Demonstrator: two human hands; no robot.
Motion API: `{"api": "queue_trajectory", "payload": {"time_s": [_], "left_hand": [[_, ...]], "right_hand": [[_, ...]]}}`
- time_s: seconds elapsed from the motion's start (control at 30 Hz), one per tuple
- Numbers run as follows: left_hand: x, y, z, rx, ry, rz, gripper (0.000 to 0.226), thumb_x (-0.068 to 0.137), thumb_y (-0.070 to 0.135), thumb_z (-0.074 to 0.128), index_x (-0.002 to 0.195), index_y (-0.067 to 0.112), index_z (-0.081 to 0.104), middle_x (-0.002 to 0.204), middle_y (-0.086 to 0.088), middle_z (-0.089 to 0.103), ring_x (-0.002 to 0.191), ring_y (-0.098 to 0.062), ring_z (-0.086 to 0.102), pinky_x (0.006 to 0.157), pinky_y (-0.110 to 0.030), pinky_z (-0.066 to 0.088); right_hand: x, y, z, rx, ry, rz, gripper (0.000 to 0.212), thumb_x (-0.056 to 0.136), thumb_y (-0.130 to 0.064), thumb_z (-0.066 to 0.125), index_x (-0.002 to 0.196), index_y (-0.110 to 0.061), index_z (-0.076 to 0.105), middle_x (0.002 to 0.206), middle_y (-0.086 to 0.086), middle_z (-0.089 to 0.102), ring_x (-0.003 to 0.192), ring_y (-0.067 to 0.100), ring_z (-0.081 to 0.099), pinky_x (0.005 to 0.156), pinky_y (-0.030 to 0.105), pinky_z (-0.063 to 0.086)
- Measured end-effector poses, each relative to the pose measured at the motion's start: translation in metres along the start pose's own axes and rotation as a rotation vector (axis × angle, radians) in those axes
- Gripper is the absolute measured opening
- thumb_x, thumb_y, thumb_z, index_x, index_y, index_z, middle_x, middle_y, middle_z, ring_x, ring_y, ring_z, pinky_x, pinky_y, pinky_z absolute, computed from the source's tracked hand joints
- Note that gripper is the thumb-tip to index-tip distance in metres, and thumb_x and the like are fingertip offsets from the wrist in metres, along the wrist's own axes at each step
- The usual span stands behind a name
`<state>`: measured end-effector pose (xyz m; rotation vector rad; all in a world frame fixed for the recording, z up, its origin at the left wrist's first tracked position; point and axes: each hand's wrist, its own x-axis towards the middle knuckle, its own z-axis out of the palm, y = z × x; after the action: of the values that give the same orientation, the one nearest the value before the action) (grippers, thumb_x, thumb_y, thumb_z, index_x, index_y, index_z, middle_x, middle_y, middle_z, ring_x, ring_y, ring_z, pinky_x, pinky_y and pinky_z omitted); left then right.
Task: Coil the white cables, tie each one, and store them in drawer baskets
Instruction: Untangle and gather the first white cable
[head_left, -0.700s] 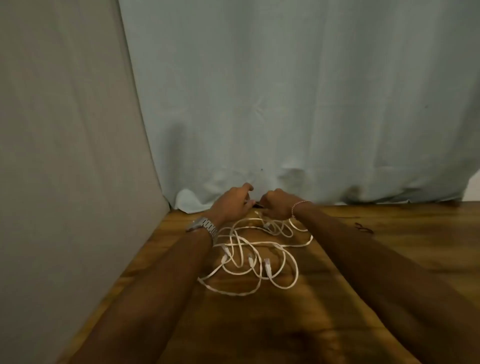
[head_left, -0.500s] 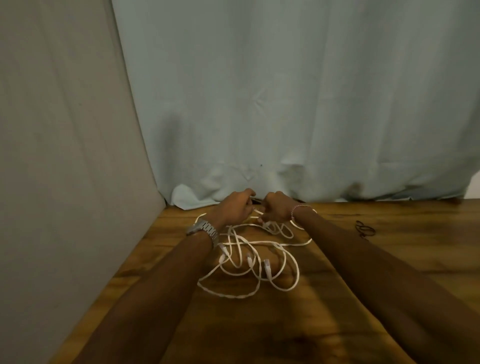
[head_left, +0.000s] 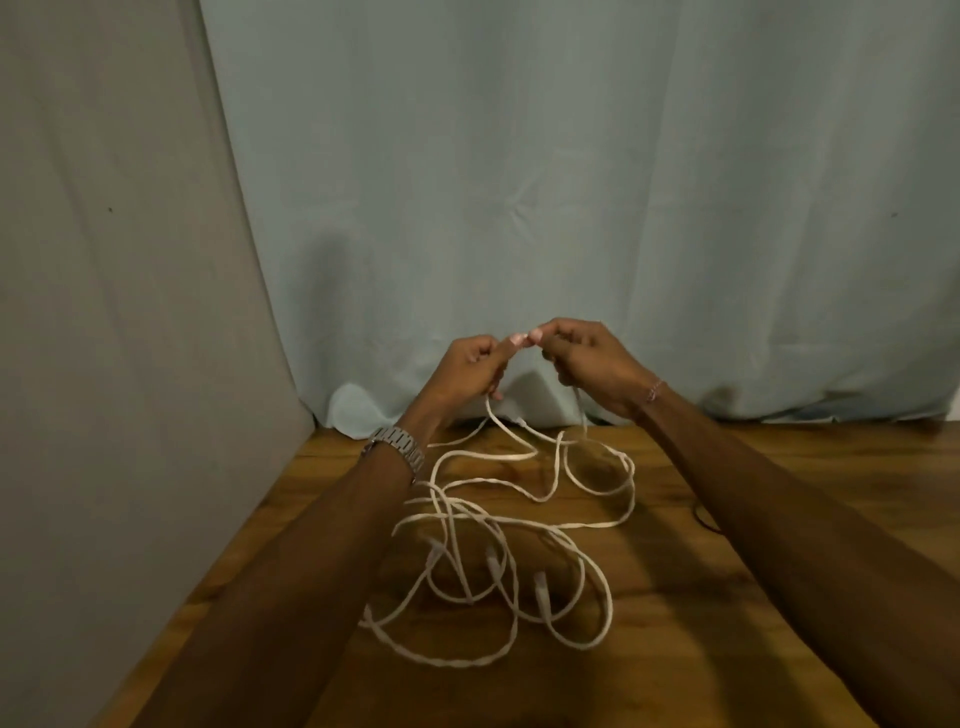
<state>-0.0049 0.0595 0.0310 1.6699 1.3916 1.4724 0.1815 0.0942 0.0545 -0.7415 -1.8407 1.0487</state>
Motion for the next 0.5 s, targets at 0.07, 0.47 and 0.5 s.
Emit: {"api": "queue_trajectory", "payload": {"time_s": [0.07,0.47,0.5], "left_hand": [[0.0,0.003,-0.005,-0.042,-0.019,-0.041,0.043,0.094,0.049,0.062,0.073,0.013,0.057,0.059,-0.001,0.049,0.055,-0.014,0.047,0.061,-0.029,0.052],[0.015,0.041,-0.021,0.057,-0.039,0.014,0.032,0.105,0.03,0.051,0.08,0.015,0.066,0.053,0.006,0.04,0.048,-0.009,0.034,0.049,-0.024,0.033],[0.016,0.046,-0.02,0.076,-0.045,0.025,0.03,0.104,0.026,0.051,0.082,0.014,0.068,0.052,0.006,0.041,0.047,-0.008,0.035,0.048,-0.024,0.034]], "right_hand": [[0.006,-0.008,-0.006,0.11,0.078,-0.002,0.033,0.095,-0.037,0.068,0.099,-0.005,0.076,0.066,-0.002,0.042,0.057,0.009,0.036,0.052,0.022,0.034],[0.028,-0.01,-0.021,-0.506,0.327,-0.238,0.027,0.103,-0.022,0.051,0.124,-0.012,0.064,0.117,0.009,0.067,0.104,0.022,0.062,0.088,0.031,0.047],[0.024,-0.011,-0.019,-0.601,0.285,-0.321,0.031,0.103,-0.022,0.05,0.131,-0.013,0.061,0.126,0.009,0.064,0.114,0.023,0.059,0.096,0.033,0.047]]}}
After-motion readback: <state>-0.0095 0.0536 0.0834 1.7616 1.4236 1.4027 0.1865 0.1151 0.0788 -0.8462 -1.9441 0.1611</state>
